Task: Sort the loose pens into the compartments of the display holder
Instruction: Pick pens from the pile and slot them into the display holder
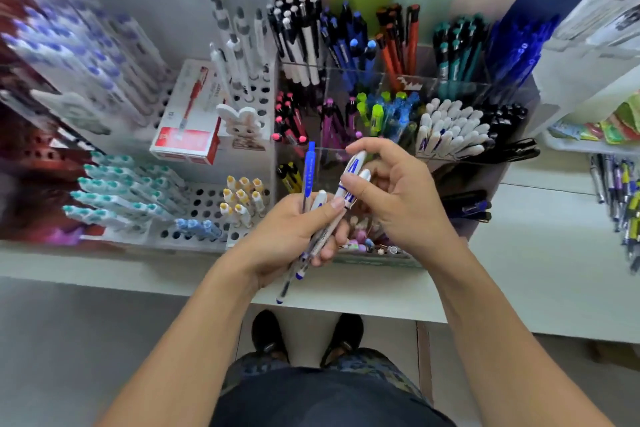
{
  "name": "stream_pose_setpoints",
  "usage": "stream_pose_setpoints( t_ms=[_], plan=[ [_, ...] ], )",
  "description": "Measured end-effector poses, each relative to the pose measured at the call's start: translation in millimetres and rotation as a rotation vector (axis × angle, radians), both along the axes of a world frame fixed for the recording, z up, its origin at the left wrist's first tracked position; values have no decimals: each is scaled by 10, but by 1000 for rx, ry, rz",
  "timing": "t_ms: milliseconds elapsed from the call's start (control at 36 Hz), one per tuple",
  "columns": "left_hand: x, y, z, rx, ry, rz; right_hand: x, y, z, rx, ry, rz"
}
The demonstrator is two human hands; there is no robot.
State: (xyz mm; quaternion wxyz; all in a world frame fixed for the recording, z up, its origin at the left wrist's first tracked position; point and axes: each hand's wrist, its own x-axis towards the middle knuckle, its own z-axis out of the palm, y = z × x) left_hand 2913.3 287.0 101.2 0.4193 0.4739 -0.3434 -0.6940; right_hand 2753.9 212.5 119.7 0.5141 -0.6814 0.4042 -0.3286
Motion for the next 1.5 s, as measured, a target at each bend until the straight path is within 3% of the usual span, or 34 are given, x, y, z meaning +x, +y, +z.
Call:
stream_pose_setpoints(
  t_ms=[111, 222, 361, 500, 639, 778, 833, 889, 972, 1111, 1222, 1389, 1500],
  plan=[
    [125, 152, -97, 73, -45, 184, -83, 20, 167, -80, -54, -153],
    [241, 243, -213, 101, -98, 315, -182, -12, 357, -415, 113, -222],
    [240, 230, -198, 200, 298, 366, 77, 2, 10, -727, 493, -89],
    [244, 263, -180, 144, 574, 308, 297, 33, -489, -738, 714, -17],
    [259, 275, -181, 103, 631, 228, 461, 17, -594, -448, 715, -21],
    [242, 242, -204, 145, 558, 203, 420, 44, -352, -198, 496, -36],
    [226, 207, -207, 164, 464, 176, 313, 47, -193, -104, 328, -79],
    [191, 163, -200, 167, 358, 135, 239, 68, -56, 47, 223, 18],
    [87, 96, -159, 160, 316, 49, 219, 125, -30, 218, 198, 158],
    [-50, 43, -145, 165, 340, 44, 136, 118, -87, 339, 120, 88],
    [-5, 41, -145, 156, 298, 29, 34, 118, -103, 256, 101, 40],
    [146, 16, -155, 82, 32, 248, -289, -16, 250, -209, 31, -321],
    [159, -48, -94, 33, -210, 330, -190, -50, 272, -544, 247, -325]
  ],
)
